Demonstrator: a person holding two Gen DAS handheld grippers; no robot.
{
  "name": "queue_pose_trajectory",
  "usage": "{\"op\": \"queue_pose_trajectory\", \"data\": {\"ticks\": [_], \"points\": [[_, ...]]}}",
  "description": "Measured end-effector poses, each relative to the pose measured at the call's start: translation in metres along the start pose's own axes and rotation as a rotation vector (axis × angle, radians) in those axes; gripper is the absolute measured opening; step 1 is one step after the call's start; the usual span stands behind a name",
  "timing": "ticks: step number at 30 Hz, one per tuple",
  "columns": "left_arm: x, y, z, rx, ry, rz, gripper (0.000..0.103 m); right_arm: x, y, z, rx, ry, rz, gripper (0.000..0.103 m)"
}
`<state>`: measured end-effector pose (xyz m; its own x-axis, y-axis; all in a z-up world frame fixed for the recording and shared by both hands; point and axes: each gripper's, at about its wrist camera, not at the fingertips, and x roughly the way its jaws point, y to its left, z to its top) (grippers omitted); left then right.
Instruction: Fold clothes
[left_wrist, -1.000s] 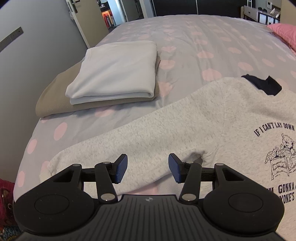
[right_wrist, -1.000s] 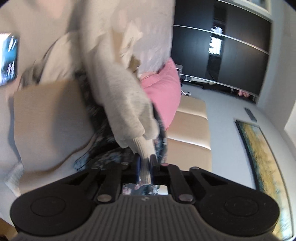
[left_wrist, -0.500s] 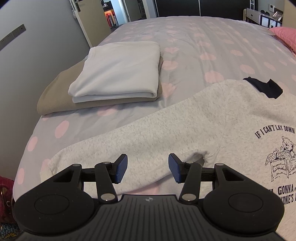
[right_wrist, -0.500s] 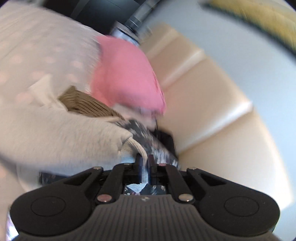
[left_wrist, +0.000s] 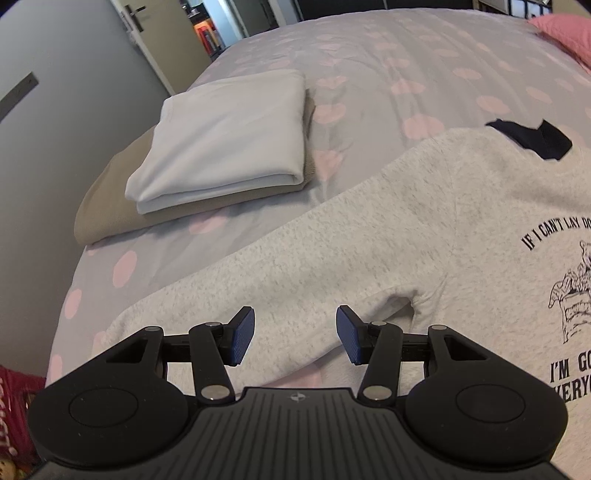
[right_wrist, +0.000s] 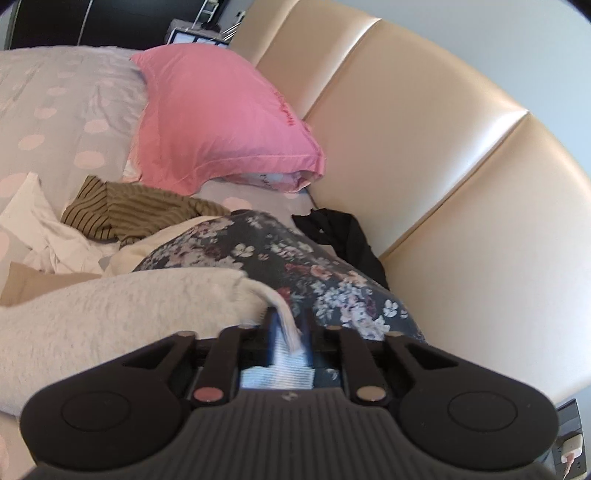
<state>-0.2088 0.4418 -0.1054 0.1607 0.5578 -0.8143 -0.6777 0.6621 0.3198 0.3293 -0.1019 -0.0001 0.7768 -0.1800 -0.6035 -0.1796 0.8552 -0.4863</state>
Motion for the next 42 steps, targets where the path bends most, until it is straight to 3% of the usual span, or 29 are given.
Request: {"op": "queue_pose_trajectory", "data": {"ticks": [2,4,12,16,19,21,22,25,29,30,36,42], "points": [[-0.001,-0.004,0.0,0.018,-0.005,-0.002,0.047,-0.007,-0.01,-0.001,0.026,-0.028,-0.012,0.047],[-0.002,-0.007,-0.001,0.031,-0.011,-0.007,0.047,-0.015,-0.024,-0.004,0.083,-0.033,0.002,0.048],[-0.008,-0.004,-0.002,0.02,-0.025,-0.017,0.047,-0.022,-0.062,-0.043,0.399,0.025,0.219,0.049],[-0.006,-0.003,-0.003,0.02,-0.02,-0.009,0.047,-0.011,-0.063,-0.056,0.53,0.042,0.305,0.048],[-0.005,-0.002,-0.003,0.02,-0.016,0.0,0.047,-0.002,-0.059,-0.061,0.605,0.053,0.332,0.04],[-0.004,-0.002,-0.003,0.016,-0.012,0.004,0.047,-0.001,-0.057,-0.064,0.629,0.055,0.321,0.014],[-0.004,-0.002,-0.003,0.015,-0.011,0.006,0.047,-0.002,-0.057,-0.064,0.639,0.049,0.314,0.012],[-0.004,-0.003,-0.004,0.023,-0.012,0.005,0.047,-0.017,-0.061,-0.059,0.633,-0.006,0.271,0.0],[-0.003,-0.006,-0.004,0.045,-0.013,0.005,0.047,-0.046,-0.079,-0.045,0.567,-0.127,0.043,0.0],[-0.004,-0.007,-0.004,0.049,-0.015,0.003,0.047,-0.048,-0.084,-0.043,0.553,-0.136,0.029,0.0],[-0.007,-0.011,-0.004,0.054,-0.025,-0.007,0.047,-0.056,-0.066,-0.047,0.425,-0.117,0.157,0.001],[-0.008,-0.013,-0.005,0.064,-0.027,-0.008,0.047,-0.066,-0.017,-0.063,0.319,-0.079,0.317,0.005]]}}
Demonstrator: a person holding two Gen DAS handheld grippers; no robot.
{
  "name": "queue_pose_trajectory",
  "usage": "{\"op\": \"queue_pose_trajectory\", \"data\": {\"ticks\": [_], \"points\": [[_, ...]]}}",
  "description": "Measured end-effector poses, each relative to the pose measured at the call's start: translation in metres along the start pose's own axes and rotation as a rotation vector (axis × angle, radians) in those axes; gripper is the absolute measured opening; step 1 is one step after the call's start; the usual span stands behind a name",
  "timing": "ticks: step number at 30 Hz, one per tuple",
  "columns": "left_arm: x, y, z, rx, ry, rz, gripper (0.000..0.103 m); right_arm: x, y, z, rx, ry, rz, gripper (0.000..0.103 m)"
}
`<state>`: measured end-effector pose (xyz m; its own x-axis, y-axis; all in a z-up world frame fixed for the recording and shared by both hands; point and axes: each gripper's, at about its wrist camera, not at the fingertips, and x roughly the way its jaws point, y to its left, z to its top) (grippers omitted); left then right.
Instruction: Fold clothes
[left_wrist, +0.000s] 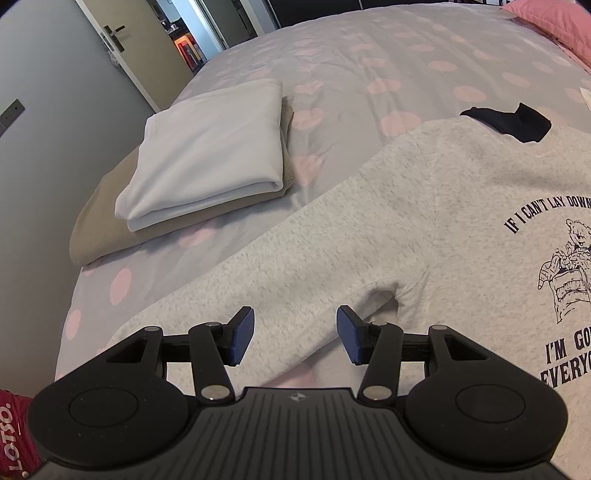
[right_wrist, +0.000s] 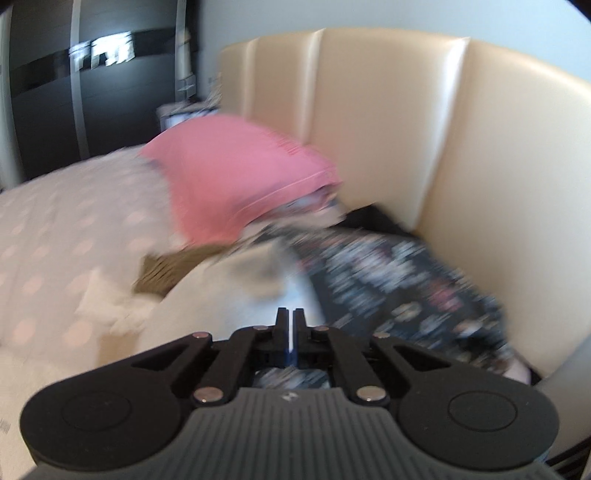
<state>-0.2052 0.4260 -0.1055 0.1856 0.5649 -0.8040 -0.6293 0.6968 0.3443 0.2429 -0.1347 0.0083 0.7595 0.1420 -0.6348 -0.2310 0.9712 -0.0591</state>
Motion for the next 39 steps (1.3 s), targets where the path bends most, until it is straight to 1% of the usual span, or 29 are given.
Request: {"op": "queue_pose_trajectory", "data": {"ticks": [6,10,13,15,17,19,21,24,28,29,31,32,33,36,39], "points": [[-0.003,0.002,-0.002,-0.006,-0.01,-0.01,0.047,0.003,0.061,-0.051,-0.104,0.134,0.189,0.006],[-0.007,0.0,-0.007,0.007,-0.004,-0.041,0.048,-0.006,0.103,-0.093,-0.183,0.235,0.323,0.006],[-0.012,-0.006,-0.014,0.024,0.001,-0.078,0.048,-0.015,0.131,-0.126,-0.243,0.323,0.401,0.016],[-0.015,-0.01,-0.019,0.033,-0.001,-0.095,0.048,-0.021,0.147,-0.151,-0.286,0.384,0.433,0.031],[-0.019,-0.014,-0.024,0.04,-0.005,-0.111,0.048,-0.027,0.16,-0.175,-0.33,0.443,0.45,0.033],[-0.023,-0.017,-0.028,0.044,-0.012,-0.124,0.048,-0.033,0.17,-0.201,-0.375,0.512,0.455,0.039],[-0.026,-0.018,-0.031,0.048,-0.02,-0.133,0.048,-0.039,0.177,-0.224,-0.4,0.575,0.45,0.052],[-0.028,-0.019,-0.034,0.054,-0.03,-0.14,0.048,-0.044,0.183,-0.25,-0.413,0.652,0.44,0.054],[-0.029,-0.012,-0.038,0.038,-0.035,-0.14,0.048,-0.045,0.189,-0.281,-0.446,0.72,0.396,0.055],[-0.029,-0.01,-0.039,0.03,-0.036,-0.141,0.048,-0.042,0.189,-0.29,-0.446,0.762,0.385,0.055],[-0.031,-0.004,-0.041,0.013,-0.041,-0.145,0.048,-0.035,0.188,-0.305,-0.434,0.833,0.356,0.046],[-0.032,-0.001,-0.042,0.005,-0.044,-0.148,0.048,-0.035,0.188,-0.308,-0.42,0.848,0.375,0.028],[-0.032,0.001,-0.043,-0.002,-0.045,-0.151,0.048,-0.038,0.189,-0.308,-0.429,0.843,0.388,0.024],[-0.032,0.007,-0.047,-0.02,-0.044,-0.154,0.049,-0.06,0.198,-0.304,-0.553,0.816,0.421,0.019],[-0.031,0.011,-0.049,-0.026,-0.042,-0.156,0.049,-0.075,0.2,-0.306,-0.683,0.85,0.404,0.017]]}}
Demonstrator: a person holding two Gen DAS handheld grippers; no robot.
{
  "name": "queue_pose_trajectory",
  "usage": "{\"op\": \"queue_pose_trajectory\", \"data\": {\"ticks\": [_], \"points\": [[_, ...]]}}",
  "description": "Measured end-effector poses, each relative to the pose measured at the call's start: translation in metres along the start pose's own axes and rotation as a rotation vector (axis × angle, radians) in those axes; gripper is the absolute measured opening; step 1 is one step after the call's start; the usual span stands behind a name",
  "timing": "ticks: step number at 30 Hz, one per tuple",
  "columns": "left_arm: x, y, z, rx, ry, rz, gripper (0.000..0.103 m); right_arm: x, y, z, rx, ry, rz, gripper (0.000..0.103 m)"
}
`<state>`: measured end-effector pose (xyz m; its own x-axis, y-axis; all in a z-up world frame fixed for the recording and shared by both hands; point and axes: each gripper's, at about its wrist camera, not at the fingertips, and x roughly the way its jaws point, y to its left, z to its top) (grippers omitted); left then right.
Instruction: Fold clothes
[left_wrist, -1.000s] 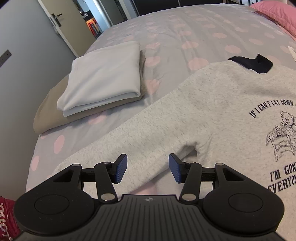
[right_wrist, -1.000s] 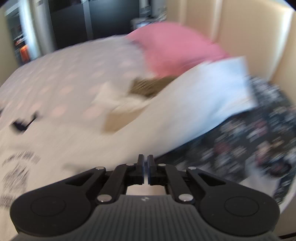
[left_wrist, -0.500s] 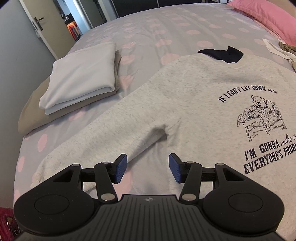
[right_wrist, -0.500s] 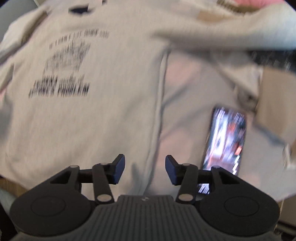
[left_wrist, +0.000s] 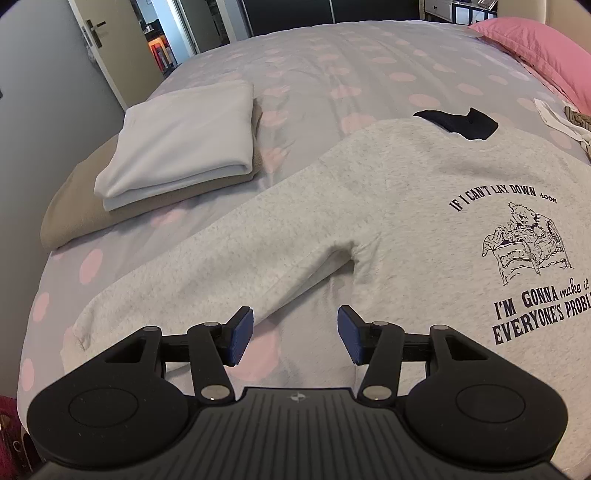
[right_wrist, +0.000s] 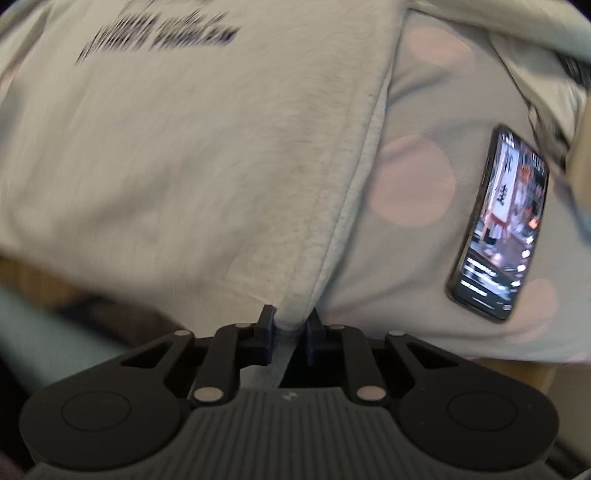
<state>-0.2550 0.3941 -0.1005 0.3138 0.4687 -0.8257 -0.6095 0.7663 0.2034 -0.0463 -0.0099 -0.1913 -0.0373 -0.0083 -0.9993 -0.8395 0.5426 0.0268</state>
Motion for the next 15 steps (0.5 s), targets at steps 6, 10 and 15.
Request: {"op": "queue_pose_trajectory", "data": {"ticks": [6,10,15], "points": [[-0.005,0.003,-0.004,0.0,-0.012,-0.022,0.049,0.027,0.001,0.007,-0.023,0.101,-0.034,0.011],[-0.005,0.006,-0.012,-0.001,0.017,-0.098,0.057,0.041,0.005,0.012,-0.006,0.109,-0.048,0.016],[0.005,-0.011,-0.031,0.085,0.104,-0.17,0.057,0.021,0.016,0.01,-0.051,0.035,-0.066,0.047]]}}
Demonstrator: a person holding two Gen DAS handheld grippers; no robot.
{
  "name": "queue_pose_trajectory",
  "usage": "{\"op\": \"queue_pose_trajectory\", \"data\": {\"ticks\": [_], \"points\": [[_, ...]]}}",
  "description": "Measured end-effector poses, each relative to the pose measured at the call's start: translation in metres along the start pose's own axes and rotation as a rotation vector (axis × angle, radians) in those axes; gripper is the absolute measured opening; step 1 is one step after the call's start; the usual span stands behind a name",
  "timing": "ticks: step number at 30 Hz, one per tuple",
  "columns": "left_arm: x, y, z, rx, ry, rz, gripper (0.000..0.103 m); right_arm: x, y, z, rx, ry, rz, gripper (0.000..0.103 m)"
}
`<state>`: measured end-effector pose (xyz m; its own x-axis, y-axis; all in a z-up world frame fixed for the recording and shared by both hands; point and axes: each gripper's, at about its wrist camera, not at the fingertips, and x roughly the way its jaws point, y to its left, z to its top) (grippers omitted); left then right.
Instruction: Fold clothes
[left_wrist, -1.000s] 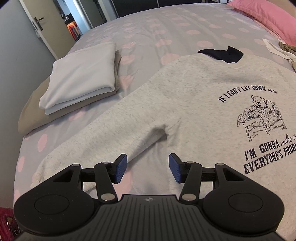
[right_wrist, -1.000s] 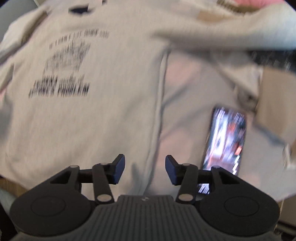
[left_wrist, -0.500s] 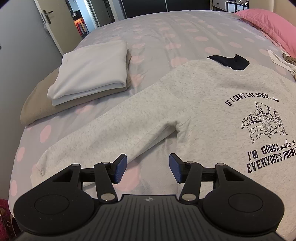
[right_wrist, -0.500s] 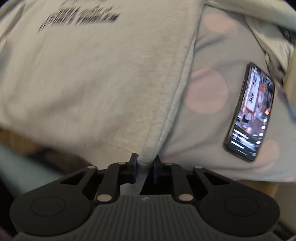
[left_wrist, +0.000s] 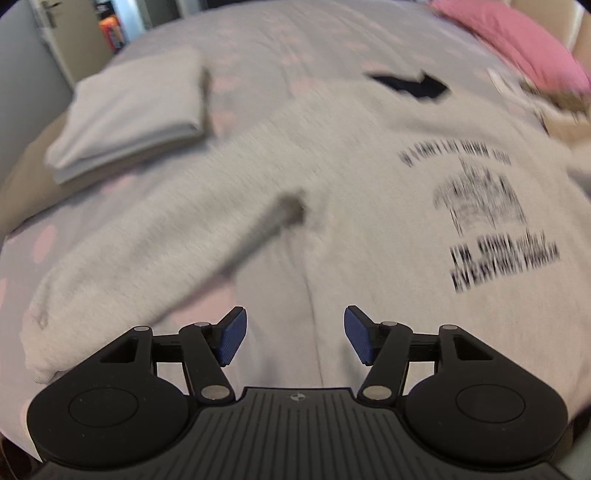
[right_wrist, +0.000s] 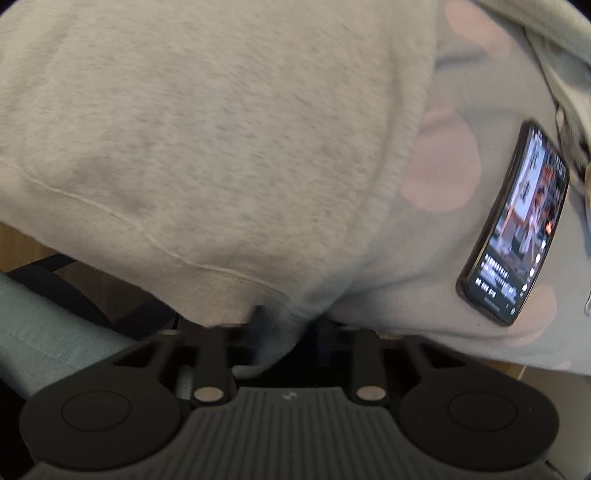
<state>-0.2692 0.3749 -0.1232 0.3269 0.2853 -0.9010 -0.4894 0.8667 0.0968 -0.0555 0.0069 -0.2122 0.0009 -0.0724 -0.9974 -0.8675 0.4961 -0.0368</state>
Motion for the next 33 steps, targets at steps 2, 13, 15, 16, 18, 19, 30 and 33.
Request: {"op": "queue_pose_trajectory", "data": {"ticks": [2,13,15,16,18,19,30,33], "points": [[0.007,-0.007,-0.005,0.035,0.029,0.007,0.057,-0.013,0.001,0.0,0.001,-0.059,-0.029,0.051],[0.023,-0.016,-0.003,0.052,0.056,0.011,0.057,-0.091,-0.093,0.019,0.325,-0.46,-0.139,0.06],[0.021,-0.014,0.004,0.029,0.033,-0.014,0.057,-0.106,-0.123,0.018,0.411,-0.538,-0.153,0.06],[0.02,-0.014,0.008,0.024,0.02,-0.02,0.057,-0.112,-0.138,0.018,0.451,-0.571,-0.166,0.06],[0.019,-0.016,0.015,0.022,-0.006,-0.021,0.057,-0.128,-0.168,0.013,0.527,-0.636,-0.191,0.06],[0.018,-0.017,0.018,0.023,-0.019,-0.02,0.057,-0.136,-0.183,0.011,0.562,-0.667,-0.206,0.06],[0.031,-0.034,0.044,0.065,-0.012,0.041,0.057,-0.189,-0.332,-0.02,0.984,-0.973,-0.125,0.073],[0.036,-0.036,0.047,0.069,0.003,0.055,0.057,-0.186,-0.353,-0.016,1.065,-1.001,-0.078,0.076]]}}
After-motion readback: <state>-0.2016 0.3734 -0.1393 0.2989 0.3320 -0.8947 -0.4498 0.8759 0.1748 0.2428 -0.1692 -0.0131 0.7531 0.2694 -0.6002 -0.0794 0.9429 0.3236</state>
